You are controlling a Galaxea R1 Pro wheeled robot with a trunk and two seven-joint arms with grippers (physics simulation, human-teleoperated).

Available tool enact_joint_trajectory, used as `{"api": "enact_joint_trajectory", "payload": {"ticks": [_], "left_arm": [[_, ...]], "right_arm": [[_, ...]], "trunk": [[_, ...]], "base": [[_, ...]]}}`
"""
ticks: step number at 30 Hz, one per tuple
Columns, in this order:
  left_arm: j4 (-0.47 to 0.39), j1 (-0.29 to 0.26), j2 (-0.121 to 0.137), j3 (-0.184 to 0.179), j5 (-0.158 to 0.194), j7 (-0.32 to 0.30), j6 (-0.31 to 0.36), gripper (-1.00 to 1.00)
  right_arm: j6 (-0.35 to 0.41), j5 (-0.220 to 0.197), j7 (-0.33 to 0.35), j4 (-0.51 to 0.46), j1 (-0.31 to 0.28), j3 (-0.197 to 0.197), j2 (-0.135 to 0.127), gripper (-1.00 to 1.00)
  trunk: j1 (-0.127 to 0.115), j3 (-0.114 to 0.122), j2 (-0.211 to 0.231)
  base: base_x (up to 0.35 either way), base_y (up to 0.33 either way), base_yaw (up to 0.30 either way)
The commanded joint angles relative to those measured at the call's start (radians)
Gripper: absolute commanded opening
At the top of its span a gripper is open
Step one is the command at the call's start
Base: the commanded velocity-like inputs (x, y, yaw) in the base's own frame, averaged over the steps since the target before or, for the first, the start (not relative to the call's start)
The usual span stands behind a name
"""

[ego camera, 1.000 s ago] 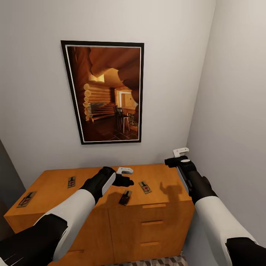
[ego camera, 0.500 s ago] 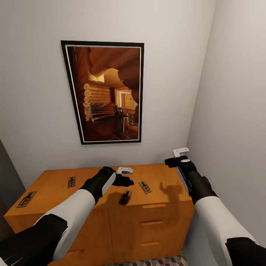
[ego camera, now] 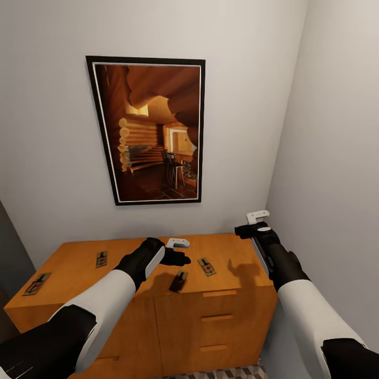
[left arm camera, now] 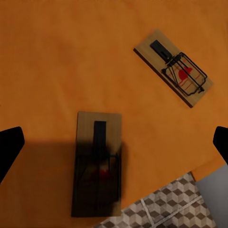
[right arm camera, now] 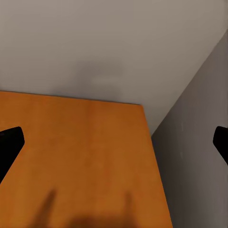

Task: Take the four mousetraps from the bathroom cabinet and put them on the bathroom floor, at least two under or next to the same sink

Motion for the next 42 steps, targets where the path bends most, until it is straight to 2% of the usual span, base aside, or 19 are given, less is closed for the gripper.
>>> {"api": "enact_joint_trajectory", "payload": {"ticks": [1,24,42], "left_arm": [[0.0,-0.001,0.0,-0.001,0.004,0.002,0.004,1.0],[0.002,0.0,0.0,-0.001,0.001,0.007,0.003,1.0],[0.003,0.0,0.0,-0.002,0.001,0.007,0.004,1.0]], "right_arm": [[0.006,0.005,-0.001,-0.001,-0.001,0.002,0.0,1.0],[0.006,0.005,-0.002,-0.001,-0.001,0.002,0.0,1.0],[0.006,0.005,-0.003,-0.001,-0.001,0.002,0.0,1.0]], "trunk": [[0.001,-0.002,-0.002],[0.001,-0.002,-0.002],[0.07,-0.059,-0.128]], "base": [[0.0,0.0,0.0],[0.0,0.0,0.0],[0.0,0.0,0.0]]}}
